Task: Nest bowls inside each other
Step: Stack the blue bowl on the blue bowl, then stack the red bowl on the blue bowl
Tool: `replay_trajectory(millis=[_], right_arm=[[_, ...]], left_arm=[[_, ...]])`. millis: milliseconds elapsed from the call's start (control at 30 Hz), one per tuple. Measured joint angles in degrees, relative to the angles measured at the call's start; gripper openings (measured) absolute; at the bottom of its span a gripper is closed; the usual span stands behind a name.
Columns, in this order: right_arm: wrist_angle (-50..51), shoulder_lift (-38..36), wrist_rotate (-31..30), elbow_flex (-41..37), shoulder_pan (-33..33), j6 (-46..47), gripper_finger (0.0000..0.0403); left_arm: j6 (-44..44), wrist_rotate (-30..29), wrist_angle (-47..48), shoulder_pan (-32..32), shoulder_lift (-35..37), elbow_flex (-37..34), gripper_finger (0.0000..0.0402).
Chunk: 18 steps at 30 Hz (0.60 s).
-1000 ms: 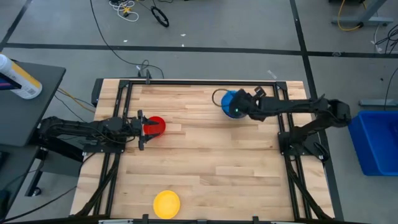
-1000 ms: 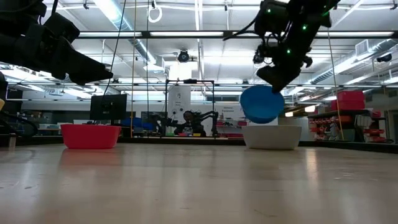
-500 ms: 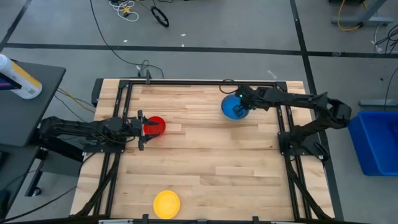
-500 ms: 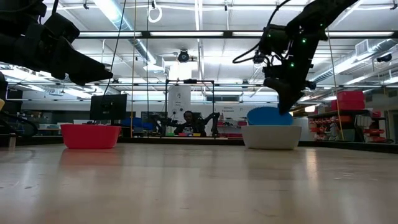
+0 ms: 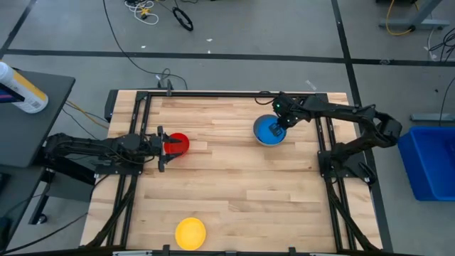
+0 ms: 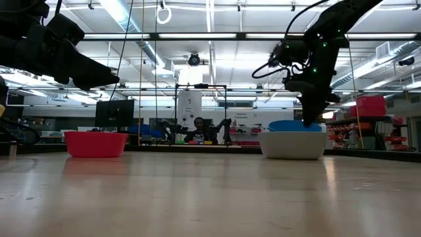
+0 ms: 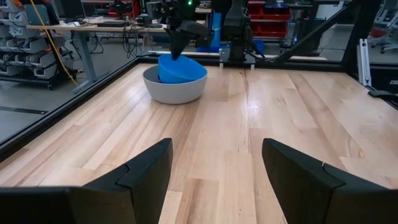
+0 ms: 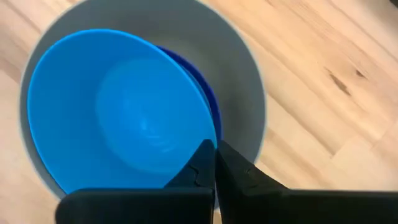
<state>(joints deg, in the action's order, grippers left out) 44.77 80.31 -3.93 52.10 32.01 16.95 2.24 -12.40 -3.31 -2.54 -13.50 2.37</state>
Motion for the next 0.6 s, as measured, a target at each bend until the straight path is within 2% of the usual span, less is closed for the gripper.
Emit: replay_trajectory(millis=[200, 533, 600], right_arm=[[-0.4, 0.0, -0.5, 0.0, 0.0, 0.7, 0.0016], [-0.6, 0.0, -0.4, 0.0, 0.0, -1.4, 0.0142], [-2.2, 0.0, -1.9, 0.0, -0.2, -1.9, 0.0163]], left_arm=[[0.0, 0.0, 0.0, 0.0, 0.0, 0.0, 0.0256], [0.0, 0.0, 0.0, 0.0, 0.0, 0.0, 0.0256], [0.0, 0.0, 0.0, 0.0, 0.0, 0.0, 0.0256]])
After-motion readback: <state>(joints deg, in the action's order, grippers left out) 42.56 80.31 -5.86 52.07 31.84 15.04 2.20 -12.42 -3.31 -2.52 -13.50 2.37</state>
